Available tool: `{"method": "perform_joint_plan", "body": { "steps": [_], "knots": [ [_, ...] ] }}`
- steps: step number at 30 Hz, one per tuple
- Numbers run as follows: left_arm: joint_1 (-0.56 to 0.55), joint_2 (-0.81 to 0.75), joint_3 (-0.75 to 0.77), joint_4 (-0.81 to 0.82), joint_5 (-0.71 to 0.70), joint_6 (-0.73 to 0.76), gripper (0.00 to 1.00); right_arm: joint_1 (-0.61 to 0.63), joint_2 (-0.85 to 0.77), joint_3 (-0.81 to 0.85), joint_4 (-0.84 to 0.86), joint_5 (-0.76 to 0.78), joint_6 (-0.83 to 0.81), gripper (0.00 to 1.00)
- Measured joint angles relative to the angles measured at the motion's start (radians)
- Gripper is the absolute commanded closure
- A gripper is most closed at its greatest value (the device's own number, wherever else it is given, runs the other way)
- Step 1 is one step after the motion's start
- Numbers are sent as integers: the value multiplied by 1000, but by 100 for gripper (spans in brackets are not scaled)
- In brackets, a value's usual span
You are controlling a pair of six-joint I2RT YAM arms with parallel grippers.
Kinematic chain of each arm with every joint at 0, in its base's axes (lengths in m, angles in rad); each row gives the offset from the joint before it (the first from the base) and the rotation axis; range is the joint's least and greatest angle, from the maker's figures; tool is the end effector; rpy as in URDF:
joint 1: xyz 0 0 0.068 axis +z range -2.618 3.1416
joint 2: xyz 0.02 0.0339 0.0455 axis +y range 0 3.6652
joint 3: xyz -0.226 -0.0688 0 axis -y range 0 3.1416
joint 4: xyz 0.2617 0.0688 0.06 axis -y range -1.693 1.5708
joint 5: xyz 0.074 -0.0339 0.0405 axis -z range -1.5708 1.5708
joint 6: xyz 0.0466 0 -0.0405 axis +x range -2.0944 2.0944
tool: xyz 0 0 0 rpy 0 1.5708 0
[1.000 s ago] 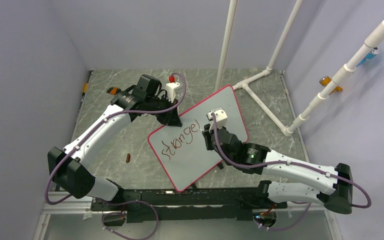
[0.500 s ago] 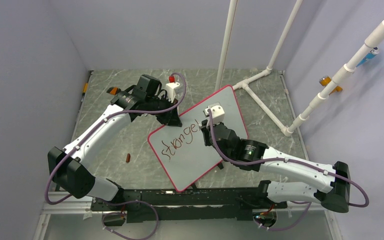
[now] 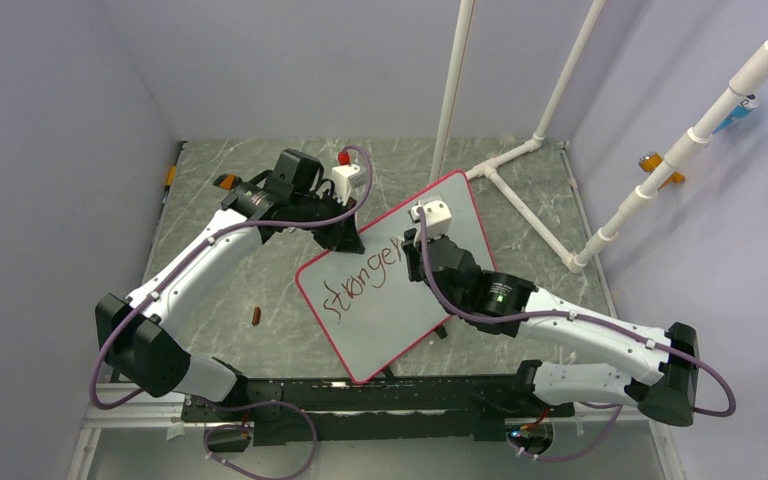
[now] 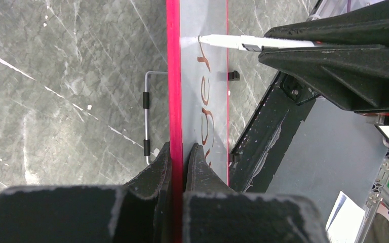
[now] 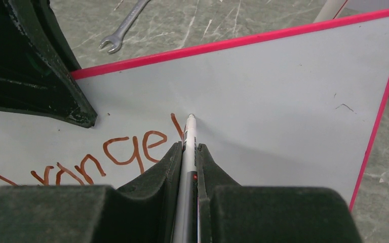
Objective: Write a sentence on the whiteboard
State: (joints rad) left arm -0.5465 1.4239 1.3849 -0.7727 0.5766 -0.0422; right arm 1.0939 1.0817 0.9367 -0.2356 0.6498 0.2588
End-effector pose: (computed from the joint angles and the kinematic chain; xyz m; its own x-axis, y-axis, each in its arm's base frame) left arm 0.2675 -0.1925 0.3048 -0.6511 0.3547 -0.6710 0.7294 0.5367 -0.4242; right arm 0.1557 0.2399 0.2933 -0.2799 -0.0978 -0.9550 -0.3909 0.9202 0.0203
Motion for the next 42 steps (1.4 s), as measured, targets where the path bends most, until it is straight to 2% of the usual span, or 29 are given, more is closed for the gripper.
{"method": "perform_joint_plan", "body": {
  "steps": [7, 15, 21, 29, 42],
  "knots": [
    [-4, -3, 0, 5, 2, -1, 100, -7, -25, 18, -34, 28, -10, 100],
    [-5, -6, 0, 5, 2, -3, 100, -8, -227, 57, -115, 114, -34, 100],
    [-5, -6, 0, 5, 2, -3, 100, -11, -295, 65, -159, 161, -26, 100],
    [-5, -6, 0, 5, 1, -3, 100, -11, -312, 3, -206, 151, 12, 100],
    [-5, -6, 0, 5, 1, -3, 100, -12, -353, -97, -197, 24, 41, 100]
  ]
}}
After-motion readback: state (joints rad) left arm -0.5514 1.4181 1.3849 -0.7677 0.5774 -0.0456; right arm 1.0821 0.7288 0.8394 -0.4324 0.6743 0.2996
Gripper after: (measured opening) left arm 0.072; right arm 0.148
